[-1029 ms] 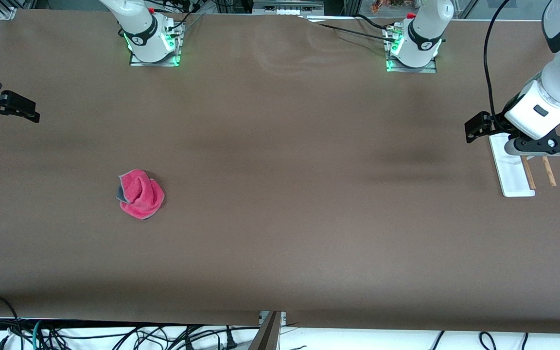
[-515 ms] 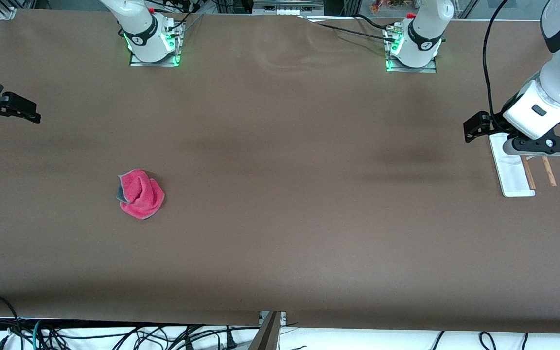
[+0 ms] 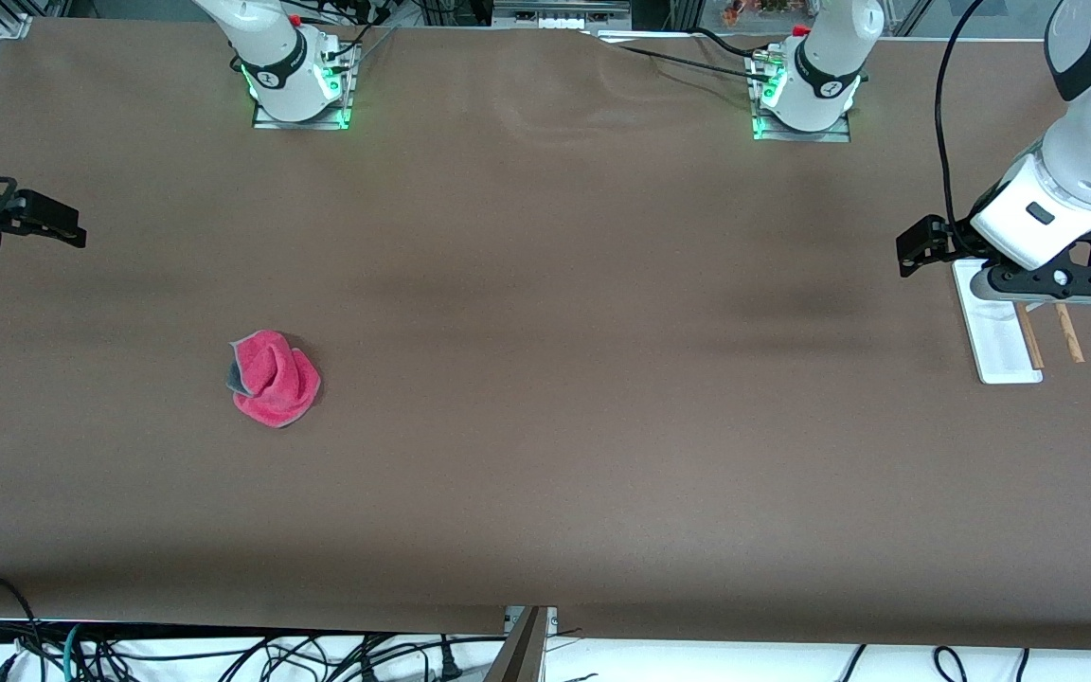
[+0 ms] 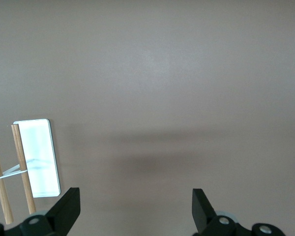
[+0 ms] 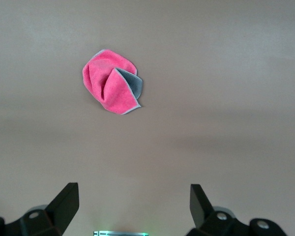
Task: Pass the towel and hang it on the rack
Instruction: 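Move the right gripper down over the pink towel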
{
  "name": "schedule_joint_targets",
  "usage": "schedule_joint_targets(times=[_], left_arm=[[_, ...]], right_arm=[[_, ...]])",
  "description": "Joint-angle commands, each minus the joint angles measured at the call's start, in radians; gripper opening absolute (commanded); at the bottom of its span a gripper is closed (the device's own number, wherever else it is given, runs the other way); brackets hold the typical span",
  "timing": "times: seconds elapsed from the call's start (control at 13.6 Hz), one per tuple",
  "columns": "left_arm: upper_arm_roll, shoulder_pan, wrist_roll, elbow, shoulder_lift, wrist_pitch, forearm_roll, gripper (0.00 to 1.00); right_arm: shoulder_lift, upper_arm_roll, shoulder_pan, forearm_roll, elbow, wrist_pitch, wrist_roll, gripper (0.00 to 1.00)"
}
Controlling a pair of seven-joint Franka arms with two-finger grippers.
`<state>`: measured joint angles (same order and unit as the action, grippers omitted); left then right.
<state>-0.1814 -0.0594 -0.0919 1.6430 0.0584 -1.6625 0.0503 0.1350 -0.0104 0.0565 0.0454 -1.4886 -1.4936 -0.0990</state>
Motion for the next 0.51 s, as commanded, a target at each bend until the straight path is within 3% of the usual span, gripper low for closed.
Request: schedule_joint_targets(times=[0.0,0.44], left_arm=[[-0.003,0.001,-0.011,-0.029,0.011,0.024,0.002,1.00],[-0.003,0.000,-0.011,-0.029,0.011,0.026,0.002,1.00]], right_arm=[[0.066,-0.005,0.003,-0.007,0.025,-0.028,-0.015,1.00],[0.231,-0.011,-0.076,0.001,0.024,-0.151,-0.001,1.00]])
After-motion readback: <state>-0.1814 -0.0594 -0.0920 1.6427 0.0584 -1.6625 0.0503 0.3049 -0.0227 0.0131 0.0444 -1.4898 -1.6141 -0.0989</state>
